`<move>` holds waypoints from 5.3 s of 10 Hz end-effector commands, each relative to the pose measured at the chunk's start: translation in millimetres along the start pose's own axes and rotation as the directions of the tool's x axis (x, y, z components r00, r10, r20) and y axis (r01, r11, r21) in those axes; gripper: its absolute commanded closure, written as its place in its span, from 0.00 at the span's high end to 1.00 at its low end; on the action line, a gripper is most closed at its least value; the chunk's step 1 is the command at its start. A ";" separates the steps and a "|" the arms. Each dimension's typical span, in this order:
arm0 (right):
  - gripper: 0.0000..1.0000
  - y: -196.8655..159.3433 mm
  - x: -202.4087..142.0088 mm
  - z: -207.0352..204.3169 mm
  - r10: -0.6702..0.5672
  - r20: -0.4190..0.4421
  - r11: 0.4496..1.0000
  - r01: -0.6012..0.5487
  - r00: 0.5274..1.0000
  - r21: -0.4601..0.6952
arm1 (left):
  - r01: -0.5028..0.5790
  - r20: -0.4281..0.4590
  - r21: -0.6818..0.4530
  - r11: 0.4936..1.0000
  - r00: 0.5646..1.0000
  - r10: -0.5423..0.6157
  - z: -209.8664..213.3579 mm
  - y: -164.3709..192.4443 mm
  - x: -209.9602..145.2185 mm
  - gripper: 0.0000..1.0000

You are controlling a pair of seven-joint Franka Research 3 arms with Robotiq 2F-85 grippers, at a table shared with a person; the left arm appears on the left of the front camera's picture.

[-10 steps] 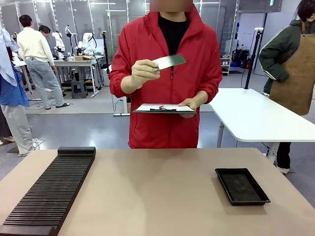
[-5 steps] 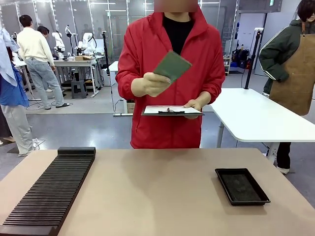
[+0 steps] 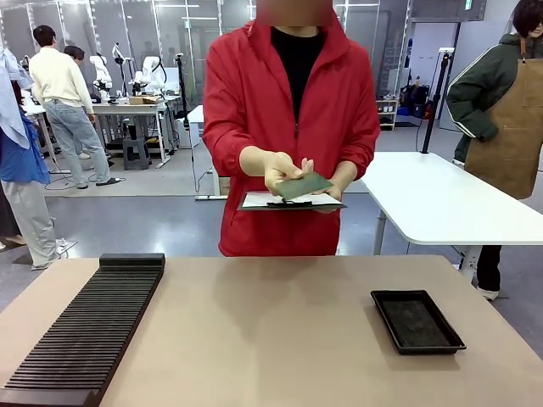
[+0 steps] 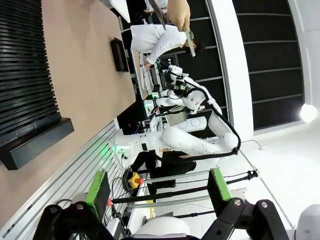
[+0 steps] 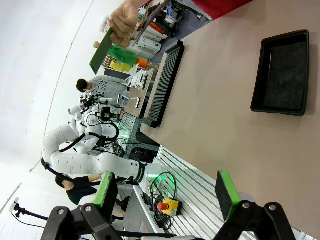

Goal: Inspect the PCB.
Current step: Pick up the Blank PCB that the human is holding, then place the Blank PCB in the ESD tray.

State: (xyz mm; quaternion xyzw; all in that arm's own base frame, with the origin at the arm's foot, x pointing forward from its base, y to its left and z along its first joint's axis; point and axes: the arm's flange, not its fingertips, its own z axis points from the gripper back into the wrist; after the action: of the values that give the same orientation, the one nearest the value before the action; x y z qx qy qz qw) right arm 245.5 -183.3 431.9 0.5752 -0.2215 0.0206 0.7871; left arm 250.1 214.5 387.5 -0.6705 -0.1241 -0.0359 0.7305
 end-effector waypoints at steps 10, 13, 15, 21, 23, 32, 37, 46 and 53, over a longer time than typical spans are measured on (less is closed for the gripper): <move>1.00 1.1 -0.2 1.5 0.010 0.007 1.000 -0.010 1.000 0.008 | 0.002 -0.006 0.009 1.000 1.000 -0.002 -0.3 -3.8 -2.9 1.00; 1.00 35.8 31.4 -20.3 -0.111 -0.113 0.989 0.121 0.987 0.085 | 0.002 -0.006 0.009 1.000 1.000 -0.002 -0.3 -3.8 -2.9 1.00; 1.00 67.9 65.6 -62.8 -0.214 -0.213 0.963 0.243 0.953 0.119 | 0.002 -0.006 0.009 1.000 1.000 -0.002 -0.3 -3.8 -2.9 1.00; 1.00 115.4 115.7 -225.8 -0.382 -0.334 0.897 0.433 0.862 0.092 | 0.002 -0.006 0.009 1.000 1.000 -0.002 -0.3 -3.8 -2.9 1.00; 1.00 118.7 115.6 -266.8 -0.405 -0.366 0.884 0.461 0.838 0.078 | 0.002 -0.006 0.009 1.000 1.000 -0.002 -0.3 -3.8 -2.9 1.00; 0.41 121.2 121.2 -350.5 -0.393 -0.420 0.876 0.472 0.818 0.100 | 0.002 -0.006 0.009 1.000 1.000 -0.002 -0.3 -3.8 -2.9 1.00; 0.04 120.0 122.2 -350.2 -0.388 -0.433 0.864 0.484 0.814 0.135 | 0.002 -0.006 0.009 1.000 1.000 -0.002 -0.3 -3.8 -2.9 1.00; 0.00 118.7 121.1 -345.6 -0.396 -0.421 0.865 0.485 0.816 0.126 | 0.002 -0.006 0.009 1.000 1.000 -0.002 -0.3 -3.8 -2.9 1.00; 0.00 118.7 121.1 -345.6 -0.396 -0.421 0.865 0.485 0.816 0.126 | 0.002 -0.006 0.009 1.000 1.000 -0.002 -0.3 -3.8 -2.9 1.00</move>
State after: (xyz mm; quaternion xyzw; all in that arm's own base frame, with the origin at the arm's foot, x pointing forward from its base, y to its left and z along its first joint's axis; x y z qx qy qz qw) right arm 433.9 144.9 498.1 0.6825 0.0816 -0.0288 0.7257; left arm 249.7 214.5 387.8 -0.6702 -0.1245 -0.0359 0.7307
